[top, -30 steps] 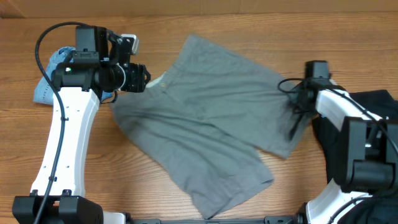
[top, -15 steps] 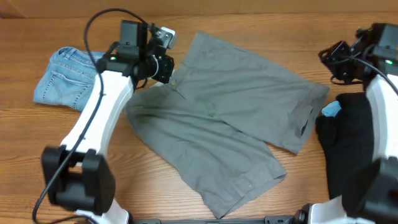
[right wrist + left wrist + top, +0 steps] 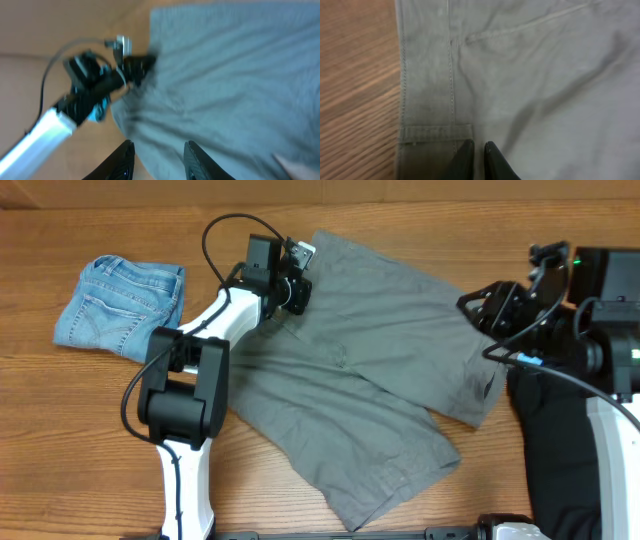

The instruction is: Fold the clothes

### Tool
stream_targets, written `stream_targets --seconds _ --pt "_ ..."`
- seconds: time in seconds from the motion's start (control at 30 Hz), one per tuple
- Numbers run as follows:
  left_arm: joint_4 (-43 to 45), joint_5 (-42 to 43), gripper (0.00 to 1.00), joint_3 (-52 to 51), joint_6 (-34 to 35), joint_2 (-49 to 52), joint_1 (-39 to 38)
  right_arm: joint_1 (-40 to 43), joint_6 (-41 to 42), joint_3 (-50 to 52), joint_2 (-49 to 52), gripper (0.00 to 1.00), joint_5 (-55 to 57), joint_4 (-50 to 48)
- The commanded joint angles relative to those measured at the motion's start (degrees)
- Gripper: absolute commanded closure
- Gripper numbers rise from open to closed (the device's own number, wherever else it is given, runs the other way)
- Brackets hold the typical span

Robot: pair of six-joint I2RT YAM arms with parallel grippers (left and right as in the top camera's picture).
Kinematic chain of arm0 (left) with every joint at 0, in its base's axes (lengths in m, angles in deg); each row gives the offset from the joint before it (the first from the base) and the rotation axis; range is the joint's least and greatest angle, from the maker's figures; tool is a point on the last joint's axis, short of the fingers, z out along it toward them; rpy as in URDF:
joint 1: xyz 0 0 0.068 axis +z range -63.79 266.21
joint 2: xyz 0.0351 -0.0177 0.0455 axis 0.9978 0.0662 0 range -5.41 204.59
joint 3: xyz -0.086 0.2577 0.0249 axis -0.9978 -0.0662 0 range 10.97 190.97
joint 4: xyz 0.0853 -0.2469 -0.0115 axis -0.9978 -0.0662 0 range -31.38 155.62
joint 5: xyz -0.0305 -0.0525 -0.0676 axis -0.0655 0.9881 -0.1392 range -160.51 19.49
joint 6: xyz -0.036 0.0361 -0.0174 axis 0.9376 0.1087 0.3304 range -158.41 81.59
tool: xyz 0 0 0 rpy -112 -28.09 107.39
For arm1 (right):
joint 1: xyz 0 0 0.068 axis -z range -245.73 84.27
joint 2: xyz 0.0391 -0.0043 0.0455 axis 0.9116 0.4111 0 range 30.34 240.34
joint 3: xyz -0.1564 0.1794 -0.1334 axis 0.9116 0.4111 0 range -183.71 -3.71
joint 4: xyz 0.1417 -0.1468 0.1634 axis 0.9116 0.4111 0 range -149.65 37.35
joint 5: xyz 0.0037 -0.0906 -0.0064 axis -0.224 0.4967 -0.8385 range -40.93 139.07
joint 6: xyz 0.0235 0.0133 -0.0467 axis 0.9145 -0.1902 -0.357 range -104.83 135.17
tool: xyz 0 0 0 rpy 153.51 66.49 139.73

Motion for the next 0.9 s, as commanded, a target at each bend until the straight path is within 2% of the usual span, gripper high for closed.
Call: stream_targets --seconds 0.0,0.13,0.23,0.3,0.37,0.47,0.53,0.7,0.77,0.8,0.87 --pt "1.4 -7.3 0.89 1.4 1.5 4.0 0.9 -3.8 -0.4 -0.3 -0.2 0.64 5.0 2.5" --pt "-1.4 -18.0 0.96 1.4 5.5 5.4 4.0 -6.4 -0.4 -0.3 -0.2 0.64 10.8 4.1" --pt "-4.8 -22.3 0.96 1.8 8.8 5.2 9.5 -7.0 -0.3 -0.2 0.1 0.64 13.7 4.9" --pt "-7.1 -19.9 0.96 2.3 10.8 4.6 12.9 -7.0 0.1 0.6 0.6 0.64 15.1 4.8" --pt "-9.5 -11.8 0.96 2.6 11.0 1.7 17.8 -7.0 0.7 4.0 2.7 0.64 16.7 3.4" --pt "-10.7 -11.6 0.96 2.6 11.2 -2.6 19.4 -7.0 2.1 9.2 5.9 0.63 17.7 -0.8" --pt "-11.4 -9.5 0.89 2.6 10.5 -8.3 19.3 -7.0 3.2 13.9 10.1 0.6 18.1 -5.8" --pt "-13.2 -7.6 0.71 2.6 10.5 -18.9 17.7 -7.0 3.3 20.2 18.9 0.59 17.7 -18.2" --pt "-14.5 -7.5 0.64 2.6 10.6 -22.6 17.1 -7.0 3.3 20.3 21.9 0.59 18.2 -20.0" --pt "-16.8 -7.6 0.57 2.6 10.5 -25.8 16.7 -7.0 3.3 20.3 24.6 0.59 18.6 -21.5" --pt "-20.0 -7.5 0.53 2.6 10.5 -28.9 16.5 -7.0 3.7 20.3 27.4 0.6 16.6 -22.4"
